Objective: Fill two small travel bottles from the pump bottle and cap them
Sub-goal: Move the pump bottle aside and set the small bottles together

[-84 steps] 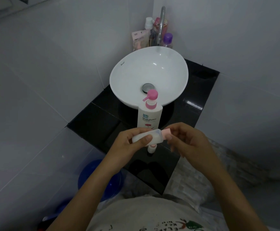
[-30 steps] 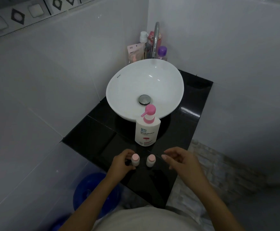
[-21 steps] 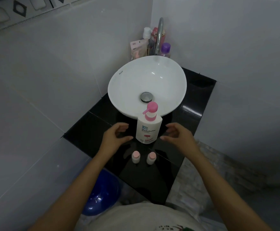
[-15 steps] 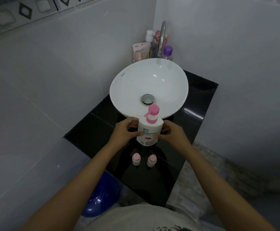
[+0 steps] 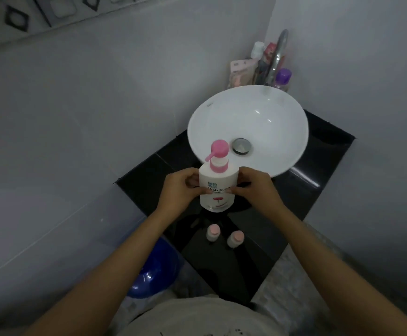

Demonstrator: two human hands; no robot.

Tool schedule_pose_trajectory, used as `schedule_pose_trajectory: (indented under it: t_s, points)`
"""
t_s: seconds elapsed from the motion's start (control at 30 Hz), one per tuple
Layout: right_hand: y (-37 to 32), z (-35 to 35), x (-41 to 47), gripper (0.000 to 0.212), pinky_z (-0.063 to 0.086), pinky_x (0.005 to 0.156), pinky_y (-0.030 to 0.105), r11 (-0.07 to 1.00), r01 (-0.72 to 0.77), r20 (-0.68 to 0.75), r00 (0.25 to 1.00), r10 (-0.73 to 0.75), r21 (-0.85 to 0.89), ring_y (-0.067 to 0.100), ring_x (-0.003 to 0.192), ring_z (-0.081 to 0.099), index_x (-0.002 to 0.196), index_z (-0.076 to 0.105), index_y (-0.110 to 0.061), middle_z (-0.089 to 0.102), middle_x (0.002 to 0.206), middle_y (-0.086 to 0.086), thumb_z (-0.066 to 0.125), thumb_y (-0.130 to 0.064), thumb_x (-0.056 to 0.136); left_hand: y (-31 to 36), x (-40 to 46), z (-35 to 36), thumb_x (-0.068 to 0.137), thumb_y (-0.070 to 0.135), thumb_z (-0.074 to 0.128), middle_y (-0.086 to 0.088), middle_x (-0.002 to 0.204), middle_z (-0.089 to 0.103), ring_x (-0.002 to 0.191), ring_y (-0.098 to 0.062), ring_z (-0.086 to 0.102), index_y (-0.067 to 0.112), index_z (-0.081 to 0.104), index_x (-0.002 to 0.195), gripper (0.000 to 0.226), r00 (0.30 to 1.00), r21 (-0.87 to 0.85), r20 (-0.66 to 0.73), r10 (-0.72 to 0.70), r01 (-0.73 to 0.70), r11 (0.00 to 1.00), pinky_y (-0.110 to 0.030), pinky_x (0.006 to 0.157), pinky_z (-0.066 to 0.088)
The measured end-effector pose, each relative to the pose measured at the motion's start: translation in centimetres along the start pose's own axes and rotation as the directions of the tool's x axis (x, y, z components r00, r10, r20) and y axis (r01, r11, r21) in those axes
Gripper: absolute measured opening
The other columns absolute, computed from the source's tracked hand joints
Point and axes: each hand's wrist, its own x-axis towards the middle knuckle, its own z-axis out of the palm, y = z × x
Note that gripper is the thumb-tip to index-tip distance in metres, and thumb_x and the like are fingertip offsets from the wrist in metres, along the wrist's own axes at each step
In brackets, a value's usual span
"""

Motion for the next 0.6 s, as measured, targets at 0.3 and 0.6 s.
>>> schedule_pose_trajectory:
  t_s: [0.3, 0.6]
  points:
    - [-7.2, 6.1, 10.6, 0.039, 0.051, 0.075, 0.013, 0.981, 0.192, 0.336, 0.923, -0.188, 0.023, 0.001, 0.084, 0.068, 0.106, 0.066, -0.013, 0.073, 0.098, 0.002, 0.079, -0.006, 0.069, -1.2, 0.0, -8.9, 0.059, 0.016, 0.087, -0.004, 0.080, 0.073, 0.072, -0.018, 0.069, 0.012, 0.070, 0.088, 0.034, 0.897, 0.097, -0.425, -0.123, 0.180, 0.979, -0.026, 0.068, 0.058]
    - [-10.0, 13.3, 18.8, 0.048, 0.051, 0.095, 0.042, 0.971, 0.232, 0.514, 0.828, -0.225, 0.051, 0.027, 0.104, 0.065, 0.117, 0.060, 0.001, 0.068, 0.115, 0.017, 0.075, 0.005, 0.072, -4.6, 2.2, -13.2, 0.059, 0.013, 0.087, -0.008, 0.085, 0.073, 0.073, -0.019, 0.068, 0.008, 0.069, 0.086, 0.033, 0.736, 0.056, -0.632, -0.242, 0.355, 0.933, -0.031, 0.071, 0.058]
